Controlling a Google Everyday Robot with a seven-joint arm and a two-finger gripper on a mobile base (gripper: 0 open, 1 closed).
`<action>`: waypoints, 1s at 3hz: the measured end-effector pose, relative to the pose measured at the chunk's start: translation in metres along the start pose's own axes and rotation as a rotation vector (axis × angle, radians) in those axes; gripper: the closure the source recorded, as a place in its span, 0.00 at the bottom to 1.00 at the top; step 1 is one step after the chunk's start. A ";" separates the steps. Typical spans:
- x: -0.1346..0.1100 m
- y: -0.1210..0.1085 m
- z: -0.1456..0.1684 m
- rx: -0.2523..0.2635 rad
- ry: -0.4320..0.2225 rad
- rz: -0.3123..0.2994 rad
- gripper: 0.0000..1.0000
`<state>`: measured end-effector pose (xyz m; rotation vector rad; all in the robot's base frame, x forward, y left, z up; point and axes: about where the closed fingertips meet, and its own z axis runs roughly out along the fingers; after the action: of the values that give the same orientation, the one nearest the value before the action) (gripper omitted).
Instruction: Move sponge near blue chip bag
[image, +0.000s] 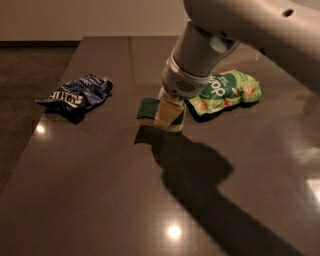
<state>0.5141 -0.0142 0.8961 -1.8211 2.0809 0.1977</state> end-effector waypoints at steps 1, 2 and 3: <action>-0.025 -0.036 0.009 0.000 -0.046 0.055 1.00; -0.043 -0.047 0.017 -0.014 -0.078 0.073 1.00; -0.063 -0.051 0.024 -0.024 -0.101 0.084 1.00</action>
Offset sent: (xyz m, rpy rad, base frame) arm 0.0716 0.0561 0.0082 0.1345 0.0429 -0.0640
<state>0.5748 0.0446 0.9034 -1.7021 2.0941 0.3313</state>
